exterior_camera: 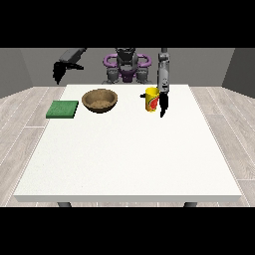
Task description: Pick the cup and pour the ball into the bowl, then pick the bowl and place it on the pad
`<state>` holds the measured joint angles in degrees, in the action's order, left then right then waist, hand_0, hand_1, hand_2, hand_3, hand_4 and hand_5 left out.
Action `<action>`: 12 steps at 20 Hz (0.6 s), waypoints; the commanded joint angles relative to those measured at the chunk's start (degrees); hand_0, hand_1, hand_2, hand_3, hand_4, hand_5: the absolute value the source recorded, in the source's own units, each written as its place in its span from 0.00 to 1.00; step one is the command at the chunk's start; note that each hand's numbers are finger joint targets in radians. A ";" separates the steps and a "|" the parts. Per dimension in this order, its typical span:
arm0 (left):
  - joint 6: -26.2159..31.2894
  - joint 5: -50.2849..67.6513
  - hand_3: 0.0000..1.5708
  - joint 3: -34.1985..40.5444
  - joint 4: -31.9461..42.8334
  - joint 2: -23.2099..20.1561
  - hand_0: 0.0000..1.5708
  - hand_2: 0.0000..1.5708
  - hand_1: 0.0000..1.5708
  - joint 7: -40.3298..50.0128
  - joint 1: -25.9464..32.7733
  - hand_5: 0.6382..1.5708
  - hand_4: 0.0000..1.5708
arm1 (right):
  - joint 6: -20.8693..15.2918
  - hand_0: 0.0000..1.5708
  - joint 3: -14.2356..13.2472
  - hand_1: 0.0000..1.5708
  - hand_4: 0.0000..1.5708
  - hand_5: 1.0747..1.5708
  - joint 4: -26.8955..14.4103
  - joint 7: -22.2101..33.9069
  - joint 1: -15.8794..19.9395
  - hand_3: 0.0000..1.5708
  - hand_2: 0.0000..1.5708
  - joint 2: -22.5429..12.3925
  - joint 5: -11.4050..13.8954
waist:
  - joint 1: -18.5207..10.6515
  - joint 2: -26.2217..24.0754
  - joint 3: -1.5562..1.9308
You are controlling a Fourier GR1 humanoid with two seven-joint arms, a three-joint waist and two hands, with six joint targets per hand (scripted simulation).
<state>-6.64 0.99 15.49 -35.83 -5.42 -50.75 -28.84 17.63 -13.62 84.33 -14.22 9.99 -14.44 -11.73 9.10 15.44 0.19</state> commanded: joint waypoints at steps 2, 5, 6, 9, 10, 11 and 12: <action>-12.97 -6.52 1.00 -1.88 1.92 0.97 0.82 1.00 0.82 -6.97 2.99 0.68 0.89 | 2.08 0.00 -1.27 0.00 0.00 1.00 1.08 1.24 0.22 0.00 0.00 -2.28 -1.85 | 2.85 1.23 -0.23; -17.51 -8.06 1.00 -3.10 1.99 4.89 0.84 1.00 0.84 -5.56 2.65 0.65 0.93 | 1.86 0.00 -3.13 0.00 0.00 1.00 -0.01 1.94 2.68 0.00 0.00 -4.05 -2.71 | 3.16 2.10 -0.23; -15.48 -7.23 1.00 -0.97 2.76 0.69 0.84 1.00 0.84 -8.79 4.03 0.66 0.94 | 3.24 0.00 -2.66 0.00 0.00 1.00 2.27 1.11 0.54 0.00 0.00 -4.11 -2.93 | 3.93 3.59 -0.27; -16.57 -9.66 1.00 -4.54 1.10 3.19 0.84 1.00 0.84 -3.05 3.69 0.65 0.96 | 3.57 0.00 -4.18 0.00 0.00 1.00 -3.12 2.88 1.15 0.00 0.00 -4.89 -4.03 | 0.58 -2.36 -0.19; -17.54 -11.45 1.00 -6.60 -0.07 3.30 0.84 1.00 0.84 2.41 2.07 0.66 0.95 | 2.47 0.00 -3.06 0.00 0.00 1.00 -5.68 -0.16 -0.33 0.00 0.00 -3.46 -0.74 | -0.35 -5.24 -0.16; -15.13 -12.46 1.00 -7.63 -0.15 1.06 0.84 1.00 0.84 3.50 5.21 0.69 0.95 | 5.52 0.00 -5.86 0.00 0.00 1.00 -8.02 2.46 -1.30 0.00 0.00 -6.81 -4.00 | -1.18 -8.21 -0.14; -16.43 -14.91 1.00 -9.38 -2.17 -0.99 0.85 1.00 0.85 7.34 4.13 0.71 0.98 | 4.44 0.00 -4.50 0.00 0.00 1.00 -10.13 -0.98 -2.99 0.00 0.00 -4.72 -1.08 | -2.68 -11.03 -0.08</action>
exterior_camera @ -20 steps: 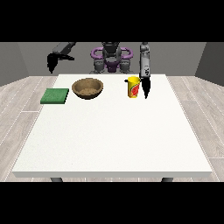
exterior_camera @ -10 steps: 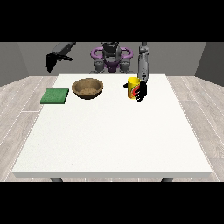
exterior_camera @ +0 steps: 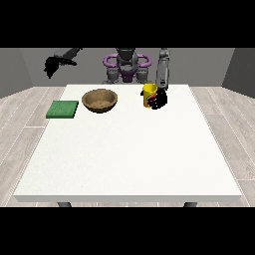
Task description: Pick the cup and pour the ball into the bowl, then pick the bowl and place it on the pad
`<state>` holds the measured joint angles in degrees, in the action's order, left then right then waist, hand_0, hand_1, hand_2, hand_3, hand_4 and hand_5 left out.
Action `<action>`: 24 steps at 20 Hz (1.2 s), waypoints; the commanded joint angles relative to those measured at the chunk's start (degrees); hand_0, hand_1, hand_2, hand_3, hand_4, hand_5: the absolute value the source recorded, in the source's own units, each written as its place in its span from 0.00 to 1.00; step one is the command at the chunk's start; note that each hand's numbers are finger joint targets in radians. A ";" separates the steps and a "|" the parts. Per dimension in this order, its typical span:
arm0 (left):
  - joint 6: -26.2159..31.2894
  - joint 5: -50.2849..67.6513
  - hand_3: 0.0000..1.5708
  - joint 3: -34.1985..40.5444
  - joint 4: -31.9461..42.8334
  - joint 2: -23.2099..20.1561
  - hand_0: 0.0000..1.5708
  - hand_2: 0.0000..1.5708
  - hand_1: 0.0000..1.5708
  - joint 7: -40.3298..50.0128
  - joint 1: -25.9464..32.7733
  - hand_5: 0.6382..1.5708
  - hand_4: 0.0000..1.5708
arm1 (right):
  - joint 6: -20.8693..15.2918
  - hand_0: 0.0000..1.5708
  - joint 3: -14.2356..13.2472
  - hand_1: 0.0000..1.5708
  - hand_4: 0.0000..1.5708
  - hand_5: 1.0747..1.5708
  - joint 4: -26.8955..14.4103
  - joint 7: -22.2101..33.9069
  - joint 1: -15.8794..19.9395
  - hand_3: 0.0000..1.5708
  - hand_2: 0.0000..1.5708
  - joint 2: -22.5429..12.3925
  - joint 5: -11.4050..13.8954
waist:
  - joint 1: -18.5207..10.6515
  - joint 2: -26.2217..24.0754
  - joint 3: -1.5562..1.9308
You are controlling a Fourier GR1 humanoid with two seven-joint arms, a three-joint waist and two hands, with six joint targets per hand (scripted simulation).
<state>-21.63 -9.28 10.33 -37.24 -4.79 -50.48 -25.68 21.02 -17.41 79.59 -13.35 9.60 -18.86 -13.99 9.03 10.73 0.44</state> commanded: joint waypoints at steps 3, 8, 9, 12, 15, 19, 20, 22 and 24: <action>-2.44 -9.81 1.00 -5.26 -0.30 -11.90 0.90 1.00 0.90 15.10 -4.05 0.74 1.00 | -1.87 0.00 0.18 0.00 0.00 1.00 -4.91 3.02 -1.08 0.00 0.00 0.87 1.15 | -3.85 -9.18 -0.20; -2.74 -16.40 1.00 -8.03 0.54 -18.11 0.93 1.00 0.93 28.72 -13.52 0.69 1.00 | -0.03 0.00 -0.21 0.00 0.00 0.99 -7.54 3.63 1.77 0.00 0.00 -0.42 -0.06 | -2.69 -8.57 -0.32; -4.27 -17.46 1.00 -8.15 0.60 -18.01 0.93 1.00 0.93 30.91 -14.96 0.70 1.00 | -0.07 0.00 0.51 0.00 0.00 0.99 -7.58 0.17 0.04 0.00 0.00 0.70 1.55 | -1.20 -7.97 -0.33; 0.43 -18.26 1.00 -9.38 -1.09 -17.85 0.93 1.00 0.93 33.42 -13.18 0.70 1.00 | 2.93 0.00 -1.10 0.00 0.00 1.00 -10.86 -1.44 -2.78 0.00 0.00 -1.06 0.80 | -3.07 -10.35 -0.41; -3.57 -23.30 1.00 -12.80 -2.00 -13.88 0.93 1.00 0.93 38.94 -13.76 0.70 1.00 | 2.88 0.00 -1.60 0.00 0.00 1.00 -11.13 0.50 -1.28 0.00 0.00 -1.41 -0.34 | -2.50 -11.54 -0.41; -6.85 -31.57 1.00 -17.79 -2.52 -11.90 0.95 1.00 0.95 47.77 -19.02 0.70 0.97 | 3.68 0.00 -1.78 0.00 0.00 1.00 -15.35 -4.13 -0.26 0.00 0.00 -1.84 1.30 | -2.65 -10.22 -0.36; -7.89 -34.23 1.00 -20.09 -1.73 -9.12 0.95 1.00 0.95 50.82 -18.40 0.67 0.96 | 2.19 0.00 -1.37 0.00 0.00 1.00 -14.60 -0.57 1.61 0.00 0.00 -1.49 0.86 | -2.95 -11.72 -0.38; -9.69 -39.10 1.00 -22.50 -1.44 -8.62 0.96 1.00 0.96 54.98 -20.60 0.65 0.96 | 3.93 0.00 -1.72 0.00 0.00 1.00 -16.39 -2.29 1.21 0.00 0.00 -1.80 0.45 | -2.48 -11.49 -0.35; -5.36 -42.50 1.00 -25.10 -0.25 -9.04 0.97 1.00 0.97 58.74 -21.10 0.61 1.00 | 3.61 0.00 -1.05 0.00 0.00 1.00 -16.19 -0.50 -0.73 0.00 0.00 -1.52 1.06 | -2.22 -15.74 -0.36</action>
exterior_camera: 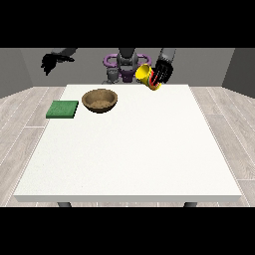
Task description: Pick the cup and pour the ball into the bowl, then pick the bowl and place it on the pad
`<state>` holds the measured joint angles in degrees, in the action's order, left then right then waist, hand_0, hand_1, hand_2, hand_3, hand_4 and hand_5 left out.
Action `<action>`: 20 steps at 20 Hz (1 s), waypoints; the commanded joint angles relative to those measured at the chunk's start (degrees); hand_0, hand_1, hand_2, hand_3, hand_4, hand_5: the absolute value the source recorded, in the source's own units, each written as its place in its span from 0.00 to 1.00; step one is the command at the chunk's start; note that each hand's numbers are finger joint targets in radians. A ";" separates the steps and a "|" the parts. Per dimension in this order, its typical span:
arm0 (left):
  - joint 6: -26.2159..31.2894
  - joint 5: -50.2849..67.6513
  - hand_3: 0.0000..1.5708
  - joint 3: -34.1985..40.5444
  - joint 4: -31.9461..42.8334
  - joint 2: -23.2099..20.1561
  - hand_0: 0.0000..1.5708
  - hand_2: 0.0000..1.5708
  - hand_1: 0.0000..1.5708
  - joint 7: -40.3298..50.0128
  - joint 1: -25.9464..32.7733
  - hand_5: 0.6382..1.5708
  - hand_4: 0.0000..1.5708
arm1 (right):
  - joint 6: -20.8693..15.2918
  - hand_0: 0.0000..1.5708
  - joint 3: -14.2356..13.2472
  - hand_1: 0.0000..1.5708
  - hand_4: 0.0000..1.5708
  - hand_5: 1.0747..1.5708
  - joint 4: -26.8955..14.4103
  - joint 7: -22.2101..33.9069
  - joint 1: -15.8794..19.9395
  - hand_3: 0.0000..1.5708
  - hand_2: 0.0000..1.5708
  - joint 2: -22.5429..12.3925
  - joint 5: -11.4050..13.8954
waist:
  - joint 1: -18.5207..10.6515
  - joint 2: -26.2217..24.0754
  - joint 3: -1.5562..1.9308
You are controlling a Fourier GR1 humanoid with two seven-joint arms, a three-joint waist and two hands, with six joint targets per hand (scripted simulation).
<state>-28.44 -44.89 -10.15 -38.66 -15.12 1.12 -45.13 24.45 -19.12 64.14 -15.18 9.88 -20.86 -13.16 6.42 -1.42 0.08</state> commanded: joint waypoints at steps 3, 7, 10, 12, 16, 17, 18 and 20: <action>2.06 -14.60 1.00 -9.04 2.34 0.92 0.99 1.00 0.99 11.58 -7.34 0.61 1.00 | 1.52 0.00 -0.56 0.00 0.00 1.00 -2.00 1.63 1.49 0.00 0.00 -1.73 -0.85 | 1.71 -2.11 0.06; 4.40 -25.09 1.00 -17.56 3.37 6.27 0.96 1.00 0.96 18.06 -8.75 0.79 0.90 | 0.64 0.00 -0.34 0.00 0.00 1.00 -4.00 -0.30 0.73 0.00 0.00 -0.73 0.40 | 0.60 -4.09 0.09; 9.78 -29.55 1.00 -21.90 3.96 9.06 0.94 1.00 0.94 18.59 -11.68 0.61 1.00 | 0.68 0.00 -0.88 0.00 0.00 1.00 -5.72 -2.02 1.84 0.00 0.00 -1.23 0.70 | 0.35 -1.45 0.09; 10.08 -33.72 1.00 -24.84 5.09 9.77 0.95 1.00 0.95 19.65 -12.27 0.45 1.00 | 1.84 0.00 -1.31 0.00 0.00 1.00 -5.46 -1.08 3.94 0.00 0.00 -2.29 -0.54 | 1.18 0.15 0.03; 18.36 -42.20 1.00 -32.92 8.33 12.12 0.98 1.00 0.98 21.90 -12.99 0.56 0.99 | 2.25 0.00 0.54 0.00 0.00 1.00 -5.81 -0.92 2.06 0.00 0.00 -0.48 0.51 | 2.21 -3.27 0.07; 17.75 -42.64 1.00 -33.22 8.57 8.34 0.97 1.00 0.97 17.96 -13.42 0.63 0.96 | 1.84 0.00 1.68 0.00 0.00 1.00 -4.82 -1.92 0.57 0.00 0.00 1.00 1.48 | 2.51 -3.61 0.02; 20.18 -44.29 1.00 -34.15 9.13 9.05 0.97 1.00 0.97 19.07 -15.09 0.64 0.96 | 1.43 0.00 0.93 0.00 0.00 1.00 -5.48 -0.92 2.14 0.00 0.00 0.34 0.85 | 1.94 -3.13 0.01; 22.19 -47.85 1.00 -37.01 8.89 12.03 0.94 1.00 0.94 21.03 -15.32 0.64 0.94 | 0.62 0.00 -0.02 0.00 0.00 1.00 -6.55 -1.25 3.34 0.00 0.00 -0.11 0.62 | 0.90 -2.30 0.00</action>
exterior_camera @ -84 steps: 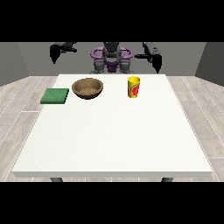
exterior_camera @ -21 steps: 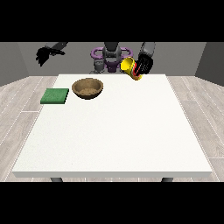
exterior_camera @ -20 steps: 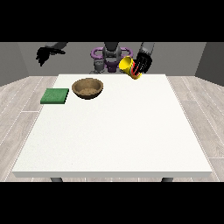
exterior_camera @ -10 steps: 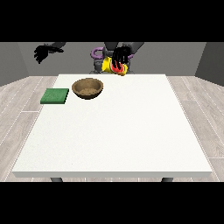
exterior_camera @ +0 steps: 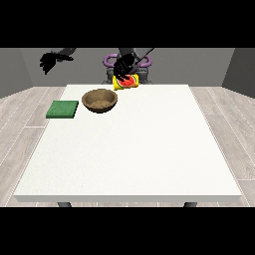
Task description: Pick the cup and pour the ball into the bowl, then pick the bowl and place it on the pad
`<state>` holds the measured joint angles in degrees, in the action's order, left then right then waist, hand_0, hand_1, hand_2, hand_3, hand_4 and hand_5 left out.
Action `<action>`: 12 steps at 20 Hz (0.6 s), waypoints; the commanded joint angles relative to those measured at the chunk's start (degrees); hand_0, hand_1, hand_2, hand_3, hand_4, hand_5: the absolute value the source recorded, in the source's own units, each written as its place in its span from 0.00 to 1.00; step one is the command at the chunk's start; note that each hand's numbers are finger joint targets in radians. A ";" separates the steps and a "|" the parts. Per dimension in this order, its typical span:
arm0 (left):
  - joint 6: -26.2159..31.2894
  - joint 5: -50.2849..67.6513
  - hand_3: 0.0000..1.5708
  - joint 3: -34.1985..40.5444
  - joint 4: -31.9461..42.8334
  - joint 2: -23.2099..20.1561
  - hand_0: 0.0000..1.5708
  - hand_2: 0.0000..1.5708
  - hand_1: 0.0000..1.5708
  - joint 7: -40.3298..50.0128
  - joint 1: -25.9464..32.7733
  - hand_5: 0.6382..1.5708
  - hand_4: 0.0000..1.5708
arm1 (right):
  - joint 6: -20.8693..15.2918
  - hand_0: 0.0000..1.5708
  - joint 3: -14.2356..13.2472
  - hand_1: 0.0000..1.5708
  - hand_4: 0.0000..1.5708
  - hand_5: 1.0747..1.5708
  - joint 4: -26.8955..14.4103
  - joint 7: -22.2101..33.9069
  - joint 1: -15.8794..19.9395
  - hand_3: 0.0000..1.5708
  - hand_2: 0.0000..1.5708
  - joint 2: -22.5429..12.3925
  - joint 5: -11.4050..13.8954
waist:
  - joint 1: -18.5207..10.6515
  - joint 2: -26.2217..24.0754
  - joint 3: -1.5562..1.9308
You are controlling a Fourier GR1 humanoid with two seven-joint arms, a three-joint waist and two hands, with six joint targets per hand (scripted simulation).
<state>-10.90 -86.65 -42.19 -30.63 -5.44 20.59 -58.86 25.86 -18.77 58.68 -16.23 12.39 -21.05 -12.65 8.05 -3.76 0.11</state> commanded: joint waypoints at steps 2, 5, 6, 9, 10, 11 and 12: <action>8.15 -7.10 1.00 -6.41 0.81 4.40 0.93 1.00 0.93 0.01 -0.19 0.58 0.96 | 1.98 0.00 -1.92 0.00 0.00 1.00 -2.10 2.46 0.90 0.00 0.00 -3.07 -1.94 | -1.03 -2.01 -0.06; 7.24 -9.73 1.00 -4.84 -0.52 2.97 0.92 1.00 0.92 0.34 -1.40 0.53 0.97 | 0.46 0.00 -1.78 0.00 0.00 1.00 -2.25 -3.47 -0.30 0.00 0.00 -1.22 -0.21 | -2.01 1.82 -0.08; 8.98 -9.12 1.00 -3.46 -0.93 3.03 0.92 1.00 0.92 -1.89 -2.97 0.53 0.97 | 0.67 0.00 -0.74 0.00 0.00 1.00 -1.09 -0.63 0.81 0.00 0.00 -1.35 -0.28 | -1.68 0.53 -0.09; 8.65 -9.19 1.00 -2.49 -2.44 3.08 0.92 1.00 0.92 -3.89 -1.13 0.53 0.98 | -3.46 0.00 0.13 0.00 0.00 0.99 -0.47 5.38 2.51 0.00 0.00 1.42 -0.86 | -3.52 -1.06 -0.11; 3.25 -7.55 1.00 0.21 -2.75 0.42 0.92 1.00 0.92 -0.63 1.66 0.53 0.98 | -0.32 0.00 -1.24 0.00 0.00 0.99 -0.45 5.79 1.56 0.00 0.00 -1.65 -2.26 | -2.89 0.39 -0.13; 0.03 2.61 1.00 8.65 -5.79 1.32 0.94 1.00 0.94 -0.60 2.56 0.63 0.95 | 0.02 0.00 -1.05 0.00 0.00 0.99 -0.82 3.74 -1.38 0.00 0.00 -0.73 -1.66 | -3.70 -1.48 -0.35; -1.32 6.44 1.00 13.20 -7.69 2.88 0.95 1.00 0.95 2.62 2.82 0.49 1.00 | -0.44 0.00 -1.49 0.00 0.00 0.99 -1.37 4.49 -1.58 0.00 0.00 -1.24 -1.68 | -4.54 -1.82 -0.55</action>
<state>-7.30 -89.83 -39.49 -34.08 -3.34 20.15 -57.99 25.63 -19.76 57.73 -12.94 12.36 -22.02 -14.00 5.15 -4.48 -0.14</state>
